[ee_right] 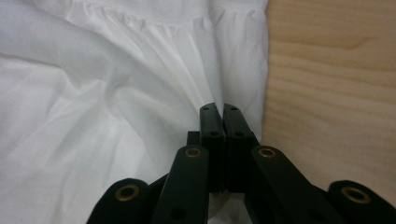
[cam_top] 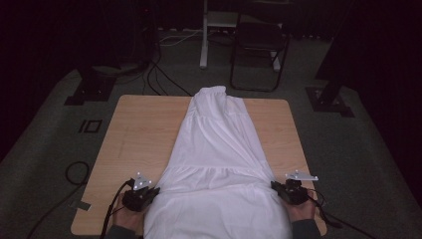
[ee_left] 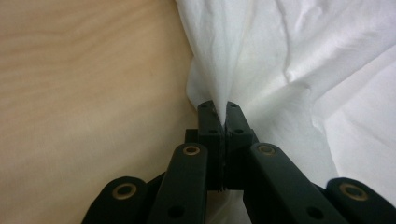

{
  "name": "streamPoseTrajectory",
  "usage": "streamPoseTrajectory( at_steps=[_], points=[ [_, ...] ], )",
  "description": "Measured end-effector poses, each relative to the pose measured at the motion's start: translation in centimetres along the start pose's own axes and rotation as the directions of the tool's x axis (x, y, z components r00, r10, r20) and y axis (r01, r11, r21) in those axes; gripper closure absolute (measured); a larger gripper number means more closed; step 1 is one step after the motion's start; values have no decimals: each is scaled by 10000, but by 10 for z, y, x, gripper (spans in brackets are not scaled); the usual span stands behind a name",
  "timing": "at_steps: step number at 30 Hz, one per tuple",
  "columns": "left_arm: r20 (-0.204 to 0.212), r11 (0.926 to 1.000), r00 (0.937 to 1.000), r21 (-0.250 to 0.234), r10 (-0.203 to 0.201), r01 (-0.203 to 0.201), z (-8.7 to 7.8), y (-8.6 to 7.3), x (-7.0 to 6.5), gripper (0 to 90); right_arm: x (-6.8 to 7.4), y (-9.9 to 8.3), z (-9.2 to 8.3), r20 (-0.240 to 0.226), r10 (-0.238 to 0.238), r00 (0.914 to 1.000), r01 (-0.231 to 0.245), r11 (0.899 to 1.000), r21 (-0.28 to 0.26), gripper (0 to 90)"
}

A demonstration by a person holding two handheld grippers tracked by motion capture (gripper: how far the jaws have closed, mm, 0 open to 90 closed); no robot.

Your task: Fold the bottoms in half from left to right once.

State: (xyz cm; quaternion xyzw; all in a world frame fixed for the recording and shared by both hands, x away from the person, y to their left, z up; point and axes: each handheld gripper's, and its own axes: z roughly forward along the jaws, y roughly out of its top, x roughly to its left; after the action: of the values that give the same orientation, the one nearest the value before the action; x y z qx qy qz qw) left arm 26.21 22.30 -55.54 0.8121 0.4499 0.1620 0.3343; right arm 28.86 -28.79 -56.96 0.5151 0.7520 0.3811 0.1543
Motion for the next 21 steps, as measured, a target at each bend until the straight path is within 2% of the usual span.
streamPoseTrajectory(
  at_steps=[1,2,4,7,10,13,15,18,21],
  points=[
    [36,10000,10000,-55,4,-4,-2,0,1,844,1,0,-1,28,-62,10000,62,10000,60,872],
    [5,9997,10000,-253,-58,58,-4,1,4,761,2,1,-2,155,-252,9996,251,9996,91,810],
    [134,9958,9991,-814,-399,409,-12,6,13,609,4,6,-3,458,-680,9966,687,9976,-130,611],
    [-9,9834,9972,-1660,-750,738,-21,25,26,520,3,25,-7,301,-761,9967,780,9944,-715,480],
    [-66,9736,9952,-2081,-976,941,-17,48,39,486,7,50,-1,343,-1279,9912,1309,9857,-1065,454],
    [-4,9733,9939,-2025,-1104,1081,-1,67,46,474,8,76,18,-45,-1570,9876,1552,9802,-1230,478],
    [95,9764,9938,-1853,-1112,1110,14,79,48,473,8,91,36,-351,-1466,9886,1418,9832,-1151,487],
    [103,9824,9953,-1595,-963,967,31,89,45,472,7,109,63,-310,-1490,9883,1462,9861,-796,488],
    [115,9876,9972,-1385,-735,744,41,95,39,464,4,121,88,-407,-1304,9906,1288,9909,-394,493]
  ],
)
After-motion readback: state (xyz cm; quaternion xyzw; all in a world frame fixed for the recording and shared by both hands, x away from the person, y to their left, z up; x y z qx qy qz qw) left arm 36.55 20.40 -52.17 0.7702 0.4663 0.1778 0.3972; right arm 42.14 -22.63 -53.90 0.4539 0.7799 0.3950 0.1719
